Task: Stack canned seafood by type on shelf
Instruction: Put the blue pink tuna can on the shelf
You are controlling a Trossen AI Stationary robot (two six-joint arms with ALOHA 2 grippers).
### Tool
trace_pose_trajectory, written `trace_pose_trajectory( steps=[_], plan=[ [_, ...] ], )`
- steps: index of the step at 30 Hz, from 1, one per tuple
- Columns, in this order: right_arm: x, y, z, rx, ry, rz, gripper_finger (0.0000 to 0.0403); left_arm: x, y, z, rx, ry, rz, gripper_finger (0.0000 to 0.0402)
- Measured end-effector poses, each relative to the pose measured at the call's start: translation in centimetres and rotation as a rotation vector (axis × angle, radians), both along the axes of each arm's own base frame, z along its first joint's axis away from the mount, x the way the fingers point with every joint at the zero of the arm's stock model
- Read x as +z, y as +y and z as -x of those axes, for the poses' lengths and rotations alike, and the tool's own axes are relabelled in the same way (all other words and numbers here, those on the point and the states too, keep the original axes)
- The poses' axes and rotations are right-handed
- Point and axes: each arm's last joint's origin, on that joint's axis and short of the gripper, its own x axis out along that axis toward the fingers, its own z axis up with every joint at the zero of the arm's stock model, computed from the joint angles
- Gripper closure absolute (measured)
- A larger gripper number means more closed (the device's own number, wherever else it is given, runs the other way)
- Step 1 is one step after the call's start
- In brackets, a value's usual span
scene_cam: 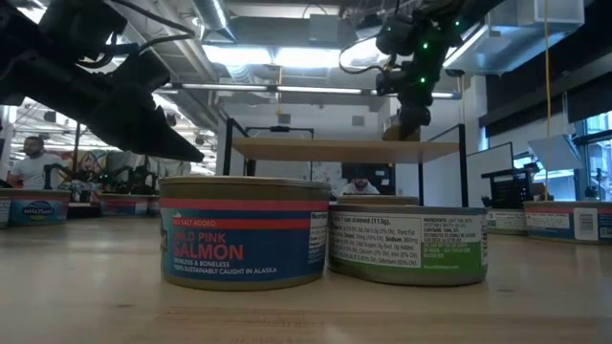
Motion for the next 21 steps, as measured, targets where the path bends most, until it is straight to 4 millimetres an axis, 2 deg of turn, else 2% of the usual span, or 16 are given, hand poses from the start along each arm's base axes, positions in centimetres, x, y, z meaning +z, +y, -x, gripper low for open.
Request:
trace_pose_trajectory(
  steps=[11, 13, 17, 21],
  plan=[
    [-0.29, 0.04, 0.02, 0.008, 0.052, -0.005, 0.021, 0.0, 0.0, 0.0, -0.015, 0.014, -0.03, 0.0302],
    [-0.4, 0.12, 0.1, 0.01, 0.059, -0.019, 0.0176, 0.0, 0.0, 0.0, -0.022, 0.021, -0.045, 0.0302],
    [-0.65, 0.18, 0.15, 0.001, 0.06, -0.037, 0.0072, 0.0, 0.0, 0.0, -0.022, 0.021, -0.045, 0.0302],
    [-0.54, 0.44, 0.46, -0.021, 0.056, -0.053, 0.0021, 0.0, 0.0, 0.0, -0.023, 0.023, -0.048, 0.0302]
  ],
)
